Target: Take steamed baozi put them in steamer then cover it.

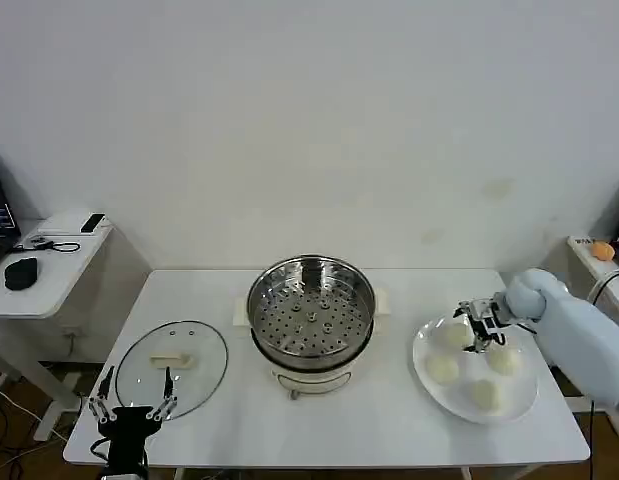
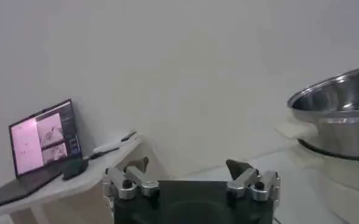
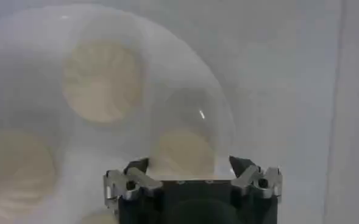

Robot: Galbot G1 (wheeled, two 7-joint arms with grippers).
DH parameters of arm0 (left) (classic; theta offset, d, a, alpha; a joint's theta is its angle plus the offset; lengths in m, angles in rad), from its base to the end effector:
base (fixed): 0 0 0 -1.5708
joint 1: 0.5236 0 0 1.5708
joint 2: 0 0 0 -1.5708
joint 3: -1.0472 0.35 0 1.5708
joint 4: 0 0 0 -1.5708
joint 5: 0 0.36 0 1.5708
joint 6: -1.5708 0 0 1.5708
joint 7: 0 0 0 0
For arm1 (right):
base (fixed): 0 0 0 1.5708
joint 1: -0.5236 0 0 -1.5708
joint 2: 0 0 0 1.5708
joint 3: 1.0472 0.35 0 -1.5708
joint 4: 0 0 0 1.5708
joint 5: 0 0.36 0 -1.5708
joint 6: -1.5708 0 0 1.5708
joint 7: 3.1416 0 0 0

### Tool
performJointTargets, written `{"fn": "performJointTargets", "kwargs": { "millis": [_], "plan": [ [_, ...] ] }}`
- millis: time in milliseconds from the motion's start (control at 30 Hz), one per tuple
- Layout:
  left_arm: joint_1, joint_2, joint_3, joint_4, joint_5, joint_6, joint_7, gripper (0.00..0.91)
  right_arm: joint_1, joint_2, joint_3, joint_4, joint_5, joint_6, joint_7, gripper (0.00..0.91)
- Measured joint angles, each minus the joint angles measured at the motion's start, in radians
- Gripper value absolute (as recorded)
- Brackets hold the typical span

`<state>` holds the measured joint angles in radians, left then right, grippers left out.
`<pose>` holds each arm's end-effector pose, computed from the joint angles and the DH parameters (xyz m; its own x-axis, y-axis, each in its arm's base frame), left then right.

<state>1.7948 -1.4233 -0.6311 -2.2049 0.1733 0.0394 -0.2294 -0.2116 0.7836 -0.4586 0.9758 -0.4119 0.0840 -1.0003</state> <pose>0.1226 0.0509 -0.2919 -0.9725 -0.2250 0.0597 -0.1879 0.9101 0.3693 0.5302 -0.2158 -0.2563 -0.3026 -0.0868 0.9492 -0.9381 -0.1491 -0.3127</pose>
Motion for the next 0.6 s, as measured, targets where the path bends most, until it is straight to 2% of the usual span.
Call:
{"fn": "performJointTargets", "kwargs": {
  "millis": [100,367,600],
  "plan": [
    [-0.004,0.000,0.000,0.006,0.000,0.000,0.000,0.907,0.009,0.009,-0.012,-0.008,-0.008,-0.004,0.001,0.625],
    [-0.008,0.002,0.000,0.008,0.000,0.000,0.000,0.907,0.021,0.017,-0.033,-0.016,-0.007,-0.008,-0.004,0.615],
    [0.000,0.002,0.002,0.001,0.001,0.003,0.003,0.907,0.041,-0.007,-0.061,0.006,0.020,-0.009,-0.030,0.615]
  ]
}}
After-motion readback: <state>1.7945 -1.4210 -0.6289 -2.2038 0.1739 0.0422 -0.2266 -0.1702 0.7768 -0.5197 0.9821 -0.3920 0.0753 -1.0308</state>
